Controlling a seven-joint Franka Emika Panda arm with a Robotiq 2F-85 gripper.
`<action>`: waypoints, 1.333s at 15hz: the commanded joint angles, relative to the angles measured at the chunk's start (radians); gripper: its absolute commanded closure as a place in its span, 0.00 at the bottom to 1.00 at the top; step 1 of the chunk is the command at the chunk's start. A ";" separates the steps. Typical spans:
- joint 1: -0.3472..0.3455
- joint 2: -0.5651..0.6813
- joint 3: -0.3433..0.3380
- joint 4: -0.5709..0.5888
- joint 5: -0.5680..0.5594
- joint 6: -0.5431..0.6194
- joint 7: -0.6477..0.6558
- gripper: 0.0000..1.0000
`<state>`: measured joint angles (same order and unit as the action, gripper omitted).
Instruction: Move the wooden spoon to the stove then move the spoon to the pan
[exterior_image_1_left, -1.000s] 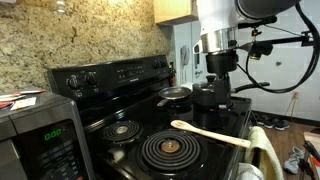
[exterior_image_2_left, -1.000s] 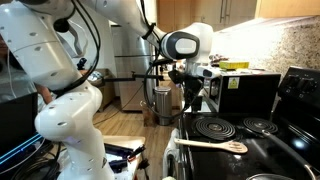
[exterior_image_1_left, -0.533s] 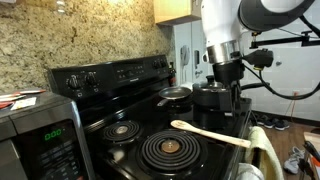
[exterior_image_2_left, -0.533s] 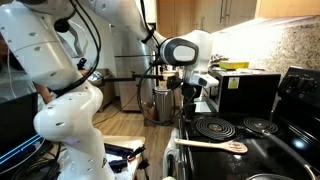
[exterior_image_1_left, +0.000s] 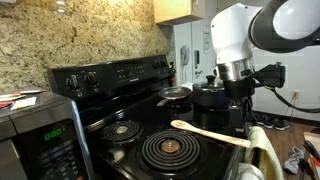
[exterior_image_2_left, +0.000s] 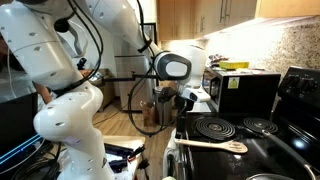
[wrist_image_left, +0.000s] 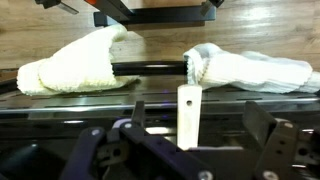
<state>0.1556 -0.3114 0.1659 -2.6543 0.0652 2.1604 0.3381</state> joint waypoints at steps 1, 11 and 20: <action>-0.009 -0.014 0.012 -0.066 0.014 0.102 0.009 0.00; -0.035 0.043 0.026 -0.114 -0.034 0.298 0.052 0.00; -0.047 0.088 0.024 -0.090 -0.048 0.314 0.064 0.53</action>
<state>0.1274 -0.2488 0.1720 -2.7583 0.0481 2.4505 0.3664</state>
